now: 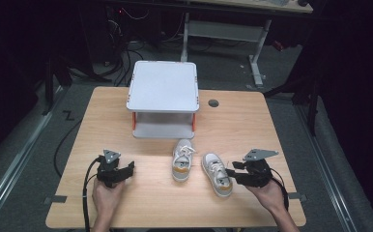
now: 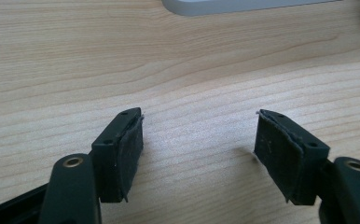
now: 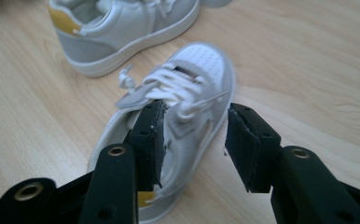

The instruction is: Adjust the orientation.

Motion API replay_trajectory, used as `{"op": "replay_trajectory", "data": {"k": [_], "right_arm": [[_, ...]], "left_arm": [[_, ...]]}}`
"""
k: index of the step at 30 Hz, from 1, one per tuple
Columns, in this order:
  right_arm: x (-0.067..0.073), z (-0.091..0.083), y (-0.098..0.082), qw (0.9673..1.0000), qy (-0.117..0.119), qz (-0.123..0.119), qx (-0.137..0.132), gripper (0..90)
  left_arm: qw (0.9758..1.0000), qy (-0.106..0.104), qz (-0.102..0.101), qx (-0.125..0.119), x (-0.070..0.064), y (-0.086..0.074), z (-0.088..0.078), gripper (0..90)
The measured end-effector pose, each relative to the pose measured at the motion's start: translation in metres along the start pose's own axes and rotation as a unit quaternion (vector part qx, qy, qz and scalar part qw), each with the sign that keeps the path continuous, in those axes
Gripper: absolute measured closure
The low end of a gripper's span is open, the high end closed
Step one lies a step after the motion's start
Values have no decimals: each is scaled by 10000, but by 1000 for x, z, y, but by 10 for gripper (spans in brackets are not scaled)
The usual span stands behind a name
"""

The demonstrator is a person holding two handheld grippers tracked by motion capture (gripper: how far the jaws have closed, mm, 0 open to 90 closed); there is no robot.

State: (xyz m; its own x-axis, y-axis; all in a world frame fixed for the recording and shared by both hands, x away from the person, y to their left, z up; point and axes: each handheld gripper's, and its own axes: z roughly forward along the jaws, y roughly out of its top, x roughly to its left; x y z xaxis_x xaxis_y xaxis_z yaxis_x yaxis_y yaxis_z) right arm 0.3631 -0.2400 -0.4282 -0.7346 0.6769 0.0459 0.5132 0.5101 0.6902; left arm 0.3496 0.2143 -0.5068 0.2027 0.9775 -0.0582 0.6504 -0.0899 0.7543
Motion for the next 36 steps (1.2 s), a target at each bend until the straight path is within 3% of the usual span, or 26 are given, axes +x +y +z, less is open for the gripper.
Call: {"op": "replay_trajectory", "data": {"k": [2, 3, 4, 5, 6, 8, 13, 14, 16, 21, 31, 32, 35, 36], "right_arm": [[6, 9, 2, 9996, 30, -132, 244, 583], [6, 9, 2, 9996, 30, -132, 244, 583], [9, 16, 4, 9988, -36, -169, 455, 599], [9, 16, 4, 9988, -36, -169, 455, 599], [10, 23, 5, 9978, -101, -189, 631, 609], [11, 25, 5, 9971, -164, -212, 716, 612], [13, 24, 9, 9950, -412, -259, 870, 720], [16, 22, 12, 9928, -622, -398, 943, 777], [19, 21, 15, 9906, -808, -483, 989, 795], [20, 21, 22, 9876, -977, -593, 1077, 811], [14, 27, 54, 9888, -1061, -287, 1007, 820], [11, 32, 64, 9876, -1163, -220, 1028, 820], [9, 38, 72, 9856, -1283, -159, 1090, 819], [8, 44, 77, 9835, -1375, -147, 1170, 819]], "left_arm": [[10000, -1, 4, 1, 0, 0, 0, 325], [10000, -1, 4, 1, 0, 0, 0, 324], [10000, 0, 3, 4, 0, 0, 0, 324], [10000, 0, 3, 4, 0, 0, 0, 323], [10000, 0, 5, 2, 0, 0, 0, 324], [10000, 3, 6, 1, 0, 0, 0, 324], [10000, 27, 29, 14, -1, 0, 0, 323], [10000, 35, 37, 16, -1, 0, 0, 323], [10000, 29, 37, 15, -1, 0, 0, 321], [10000, 23, 31, 13, -1, 0, 0, 321], [10000, 22, 30, 14, -1, 0, 0, 323], [10000, 21, 29, 14, -1, 0, 0, 322], [10000, 20, 28, 14, -1, 0, 0, 322], [10000, 18, 26, 13, -1, 0, 0, 322]]}}
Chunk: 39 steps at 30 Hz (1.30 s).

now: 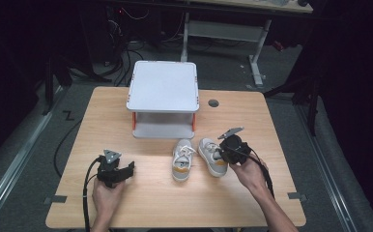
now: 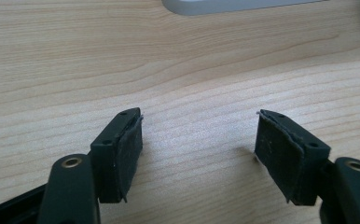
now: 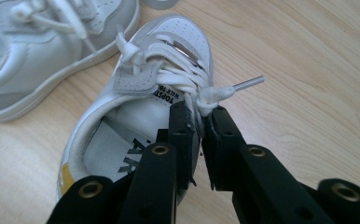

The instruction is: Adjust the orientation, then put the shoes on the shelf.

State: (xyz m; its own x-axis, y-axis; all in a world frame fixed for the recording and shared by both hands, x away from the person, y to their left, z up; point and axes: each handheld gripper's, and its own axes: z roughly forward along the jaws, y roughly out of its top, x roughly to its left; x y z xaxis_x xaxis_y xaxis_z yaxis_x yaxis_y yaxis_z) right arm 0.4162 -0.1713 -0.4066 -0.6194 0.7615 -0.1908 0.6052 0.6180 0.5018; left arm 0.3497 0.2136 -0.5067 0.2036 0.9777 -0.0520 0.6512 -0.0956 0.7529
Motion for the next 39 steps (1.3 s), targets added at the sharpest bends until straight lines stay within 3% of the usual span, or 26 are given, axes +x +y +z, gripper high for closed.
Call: {"op": "replay_trajectory", "data": {"k": [6, 9, 11, 13, 14, 26, 30, 32, 35, 36, 39], "right_arm": [[8, 14, 13, 9996, -208, -31, 199, 818], [15, 19, 18, 9995, -192, 10, 245, 814], [21, 20, 20, 9993, -229, -93, 297, 807], [24, 21, 20, 9992, -160, -113, 361, 800], [25, 21, 19, 9991, -5, -29, 420, 789], [25, 19, 12, 9962, 755, 180, 398, 747], [23, 19, 7, 9953, 912, 246, 219, 714], [16, 17, 2, 9916, 1213, 448, -62, 600], [15, 15, -3, 9922, 1129, 471, -255, 561], [11, 10, -10, 9908, 1124, 548, -508, 541], [6, 5, -19, 9887, 1138, 655, -718, 537]], "left_arm": [[10000, 13, -5, 1, 0, 0, 0, 325], [10000, 21, -4, 0, 0, 0, 0, 325], [10000, 24, -7, 1, 0, 0, 0, 326], [10000, 24, -11, 1, 0, 0, 0, 327], [10000, 28, -14, 1, 0, 0, 0, 327], [10000, 43, -6, 1, -1, 0, 0, 327], [10000, 49, 0, 5, -1, 0, 0, 327], [10000, 63, 22, 4, -1, 0, 0, 328], [10000, 82, 37, 13, -2, 0, 0, 331], [10000, 87, 35, 15, -2, 0, 0, 332], [10000, 76, 17, 5, -1, 0, 0, 333]]}}
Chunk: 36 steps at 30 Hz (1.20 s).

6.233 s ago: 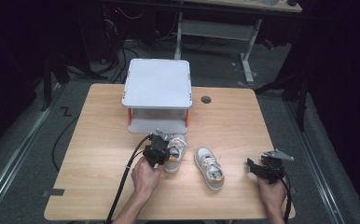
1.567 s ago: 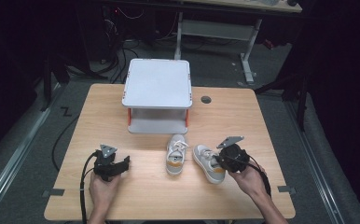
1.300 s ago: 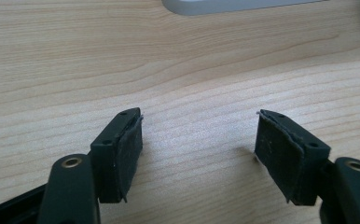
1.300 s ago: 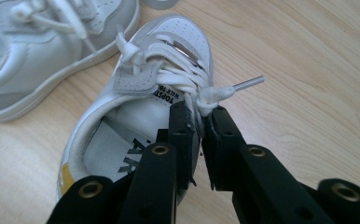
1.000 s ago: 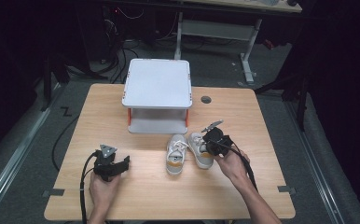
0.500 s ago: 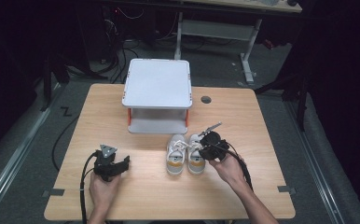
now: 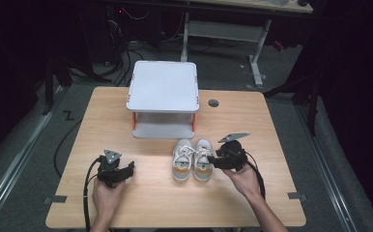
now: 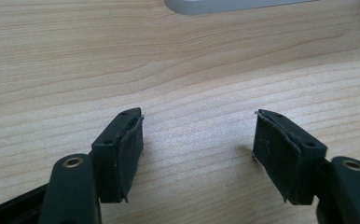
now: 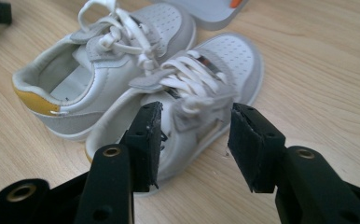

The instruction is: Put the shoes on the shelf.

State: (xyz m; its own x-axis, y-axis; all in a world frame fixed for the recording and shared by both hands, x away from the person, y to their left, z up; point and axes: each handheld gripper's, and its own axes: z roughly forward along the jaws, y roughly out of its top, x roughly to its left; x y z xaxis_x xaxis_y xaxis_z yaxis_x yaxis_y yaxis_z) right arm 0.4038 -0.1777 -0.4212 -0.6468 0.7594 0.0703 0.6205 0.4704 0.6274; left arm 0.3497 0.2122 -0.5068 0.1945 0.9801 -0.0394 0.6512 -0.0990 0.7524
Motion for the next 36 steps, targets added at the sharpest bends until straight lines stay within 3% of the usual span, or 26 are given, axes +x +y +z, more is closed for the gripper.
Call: {"op": "replay_trajectory", "data": {"k": [2, 3, 5, 7, 9, 13, 15, 17, 21, 24, 30, 32, 36], "right_arm": [[-6, -6, -7, 9998, -13, 76, -159, 528], [-16, -13, -17, 9988, -66, 142, -458, 508], [-19, -15, -21, 9982, -118, 193, -548, 502], [-32, -18, -33, 9965, -230, 381, -709, 490], [-42, -18, -42, 9955, -356, 497, -730, 474], [-60, -11, -65, 9920, -842, 605, -723, 457], [-73, -5, -82, 9880, -1065, 857, -713, 443], [-75, -4, -85, 9871, -1116, 903, -709, 441], [-85, 1, -101, 9815, -1462, 981, -751, 433], [-87, 3, -104, 9800, -1521, 1016, -786, 429], [-87, 8, -107, 9792, -1594, 1000, -765, 417], [-89, 8, -107, 9792, -1562, 1038, -772, 415], [-89, 8, -107, 9794, -1567, 1022, -765, 404]], "left_arm": [[10000, 17, 20, 9, 0, 0, 0, 333], [10000, 38, 59, 32, -1, 0, 0, 330], [9999, 81, 105, 37, -3, 0, 0, 329], [9999, 99, 112, 38, -5, 0, 1, 327], [9999, 100, 104, 41, -5, 0, 0, 328], [9999, 92, 106, 41, -5, 0, 0, 339], [9999, 90, 117, 40, -5, 0, 0, 341], [9999, 87, 118, 39, -5, 0, 0, 341], [9999, 80, 141, 55, -5, 0, 0, 341], [9999, 132, 89, 56, -5, 1, 0, 354], [9997, 121, 118, 191, -3, 1, -4, 375], [9994, -64, 175, 279, -3, 3, -11, 383], [9994, -255, 167, 140, -13, 9, -27, 379]]}}
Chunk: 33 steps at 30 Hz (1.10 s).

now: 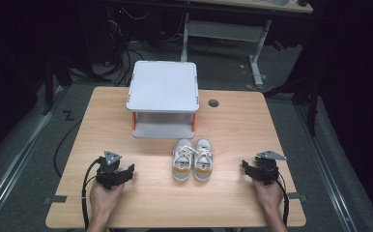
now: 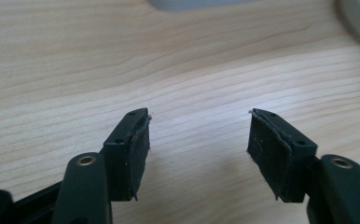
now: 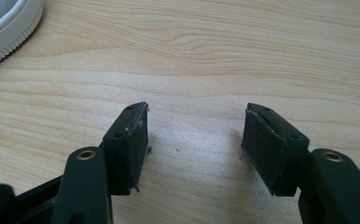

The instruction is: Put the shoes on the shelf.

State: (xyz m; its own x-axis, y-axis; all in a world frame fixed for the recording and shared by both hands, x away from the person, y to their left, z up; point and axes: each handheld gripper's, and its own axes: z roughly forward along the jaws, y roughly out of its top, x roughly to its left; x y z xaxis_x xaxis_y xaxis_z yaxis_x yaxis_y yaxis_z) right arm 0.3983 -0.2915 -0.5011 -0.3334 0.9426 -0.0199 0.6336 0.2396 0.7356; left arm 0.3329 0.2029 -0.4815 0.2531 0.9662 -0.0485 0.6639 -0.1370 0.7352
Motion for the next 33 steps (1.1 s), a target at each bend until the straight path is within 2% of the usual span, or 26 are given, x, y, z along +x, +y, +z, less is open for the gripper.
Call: {"op": "replay_trajectory", "data": {"k": [2, 4, 6, 9, 13, 16, 18, 19, 21, 25, 28, 33], "right_arm": [[0, 0, 0, 10000, 1, 10, 1, 403], [0, 0, 0, 10000, 8, 16, 3, 403], [0, 0, 0, 10000, 12, -18, -6, 404], [0, 0, 0, 10000, 25, 5, -3, 404], [0, 0, 0, 10000, 28, 9, -2, 404], [0, 0, 0, 10000, 29, 8, -3, 404], [0, -1, -1, 10000, 29, 8, -3, 405], [0, -1, -1, 10000, 30, 9, -3, 405], [0, -1, -1, 10000, 43, 18, -6, 409], [-1, -1, -1, 10000, 51, 29, -9, 412], [-1, -1, -1, 10000, 45, 27, -9, 412], [-1, -1, -1, 10000, 40, 23, -13, 414]], "left_arm": [[9998, -169, 84, 21, -10, 8, -7, 380], [9986, -498, 191, -41, -27, 19, -15, 373], [9963, -814, 284, -44, -43, 30, -19, 370], [9929, -1105, 431, 95, -69, 46, -19, 368], [9879, -1433, 530, 255, -100, 65, -13, 405], [9851, -1591, 535, 371, -119, 76, -6, 433], [9824, -1723, 479, 543, -130, 83, 2, 437], [9805, -1758, 502, 716, -137, 86, 8, 437], [9782, -1817, 520, 861, -142, 89, 14, 435], [9741, -1928, 316, 1142, -146, 93, 29, 448], [9733, -1916, 224, 1241, -147, 94, 35, 450], [9744, -1861, 32, 1261, -151, 97, 43, 446]]}}
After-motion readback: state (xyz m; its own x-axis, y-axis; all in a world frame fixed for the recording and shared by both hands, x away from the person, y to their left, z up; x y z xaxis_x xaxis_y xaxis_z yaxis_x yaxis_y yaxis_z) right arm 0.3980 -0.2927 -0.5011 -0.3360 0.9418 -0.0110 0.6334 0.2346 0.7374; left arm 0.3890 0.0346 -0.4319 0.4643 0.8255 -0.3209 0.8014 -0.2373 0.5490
